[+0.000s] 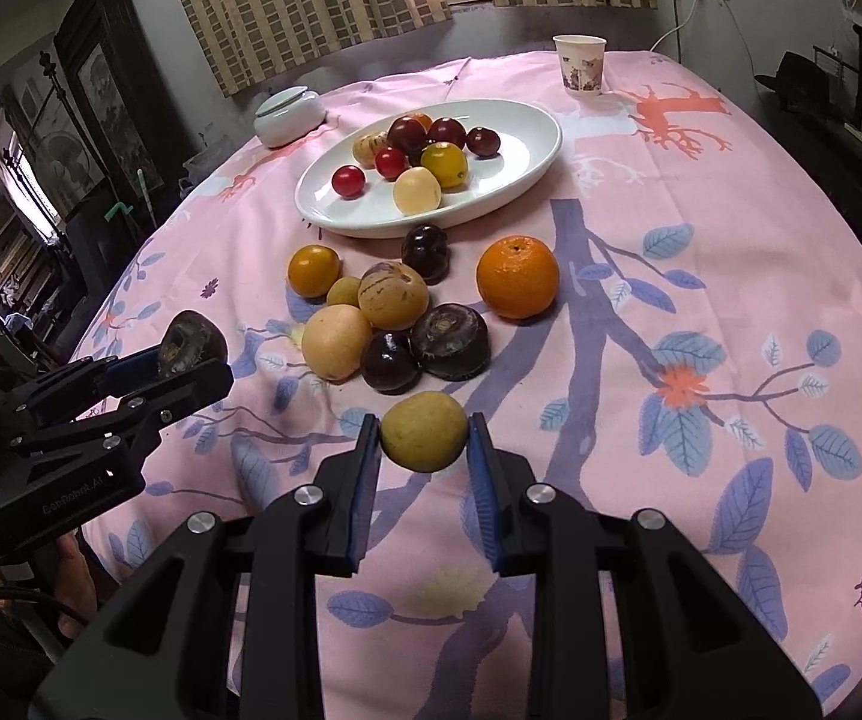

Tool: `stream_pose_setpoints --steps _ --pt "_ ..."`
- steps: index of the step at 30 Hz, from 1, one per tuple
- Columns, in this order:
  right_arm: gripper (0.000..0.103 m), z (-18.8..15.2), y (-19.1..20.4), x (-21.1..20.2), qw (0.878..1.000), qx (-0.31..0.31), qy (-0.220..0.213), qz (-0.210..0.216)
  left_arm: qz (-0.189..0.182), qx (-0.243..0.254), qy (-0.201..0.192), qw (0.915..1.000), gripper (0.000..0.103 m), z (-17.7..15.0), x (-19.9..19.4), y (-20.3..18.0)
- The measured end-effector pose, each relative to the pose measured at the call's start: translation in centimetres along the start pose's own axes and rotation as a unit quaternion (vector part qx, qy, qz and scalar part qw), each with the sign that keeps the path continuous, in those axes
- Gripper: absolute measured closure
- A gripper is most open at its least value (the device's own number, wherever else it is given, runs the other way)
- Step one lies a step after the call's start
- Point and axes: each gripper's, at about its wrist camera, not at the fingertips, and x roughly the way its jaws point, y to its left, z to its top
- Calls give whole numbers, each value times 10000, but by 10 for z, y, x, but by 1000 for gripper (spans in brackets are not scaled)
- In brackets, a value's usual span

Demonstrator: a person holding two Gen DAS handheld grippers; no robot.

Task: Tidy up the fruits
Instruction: 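Carry both fruits onto the white plate and open both grippers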

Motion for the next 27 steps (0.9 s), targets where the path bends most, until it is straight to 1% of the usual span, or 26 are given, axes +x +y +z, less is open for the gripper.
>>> stream_pose_setpoints --steps 4,7,9,12,15,17,19,21,23,25,27 --pt "74 3 0 1 10000 -65 19 -26 58 -13 34 10000 56 7 2 5" --pt "74 9 -1 1 9999 -91 -25 -38 145 9 -33 9999 56 15 2 7" --pt "74 13 -2 1 9999 -122 -50 -22 239 29 -72 9997 56 22 4 9" --pt "74 28 -2 3 9996 -260 -51 13 242 69 18 9997 56 42 11 12" --pt "74 57 2 3 9983 -578 -115 -40 98 69 91 9999 56 75 18 20" --pt "74 83 2 8 9972 -728 -143 -65 77 58 117 9999 56 103 26 25" --pt "74 111 -4 19 9978 -657 -63 102 23 1 213 9998 56 130 40 28" --pt "74 135 -8 34 9984 -552 -12 124 -22 -100 330 9994 56 156 59 32" --pt "74 158 -11 51 9984 -568 5 1 160 -122 372 9991 56 176 79 35" --pt "74 176 -15 69 9986 -527 52 -70 319 -185 411 9985 56 189 97 42" --pt "74 189 -21 86 9988 -468 133 -107 315 -353 580 9972 56 198 116 54"
